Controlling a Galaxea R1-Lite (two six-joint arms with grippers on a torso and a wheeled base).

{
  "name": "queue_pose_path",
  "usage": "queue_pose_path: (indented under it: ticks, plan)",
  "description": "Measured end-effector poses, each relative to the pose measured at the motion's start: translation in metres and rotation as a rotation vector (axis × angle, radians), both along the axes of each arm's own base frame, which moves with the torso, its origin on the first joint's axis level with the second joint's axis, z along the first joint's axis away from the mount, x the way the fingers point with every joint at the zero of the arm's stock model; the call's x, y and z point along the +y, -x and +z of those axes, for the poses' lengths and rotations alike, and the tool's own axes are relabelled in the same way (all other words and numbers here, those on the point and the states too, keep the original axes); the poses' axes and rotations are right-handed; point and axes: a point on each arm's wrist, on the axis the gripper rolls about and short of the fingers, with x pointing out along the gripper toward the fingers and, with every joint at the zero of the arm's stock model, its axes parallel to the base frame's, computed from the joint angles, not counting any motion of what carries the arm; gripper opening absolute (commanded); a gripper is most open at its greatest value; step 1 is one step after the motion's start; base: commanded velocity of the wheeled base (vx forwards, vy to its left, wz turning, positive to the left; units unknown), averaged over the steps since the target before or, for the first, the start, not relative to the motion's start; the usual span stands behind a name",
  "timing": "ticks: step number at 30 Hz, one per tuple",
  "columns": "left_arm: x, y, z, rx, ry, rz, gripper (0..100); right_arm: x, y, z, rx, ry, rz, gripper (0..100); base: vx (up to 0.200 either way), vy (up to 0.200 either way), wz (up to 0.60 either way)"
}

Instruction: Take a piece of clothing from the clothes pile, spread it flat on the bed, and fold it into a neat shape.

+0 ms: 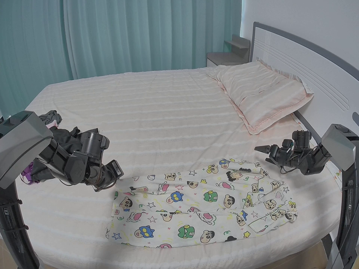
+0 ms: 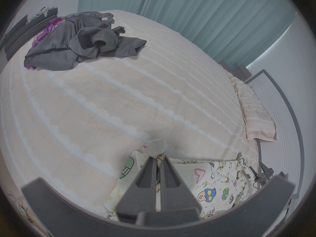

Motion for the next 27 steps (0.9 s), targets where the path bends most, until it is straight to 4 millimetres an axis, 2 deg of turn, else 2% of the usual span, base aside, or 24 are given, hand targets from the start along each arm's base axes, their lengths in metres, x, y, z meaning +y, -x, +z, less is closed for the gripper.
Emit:
queue_pose_path:
  ticks: [4,7,8,19,27]
  plan:
    - [0.0,0.0,0.0,0.001,0.0,0.0,0,0.001,-0.012,-0.004,0.026,0.005,-0.007,100,0.0,0.0,0.0]
    - [0.0,0.0,0.0,0.002,0.0,0.001,0,0.009,-0.019,-0.008,0.03,0.008,0.006,100,0.0,0.0,0.0]
    - [0.0,0.0,0.0,0.001,0.0,0.001,0,0.011,-0.02,-0.009,0.028,0.009,0.008,0,0.0,0.0,0.0]
    - [0.0,0.0,0.0,0.001,-0.003,0.004,0,0.018,-0.035,-0.019,0.046,0.028,-0.014,0,0.0,0.0,0.0]
    - [0.0,0.0,0.002,-0.007,-0.002,0.004,0,0.007,-0.031,-0.004,0.038,0.007,-0.043,0,0.0,0.0,0.0]
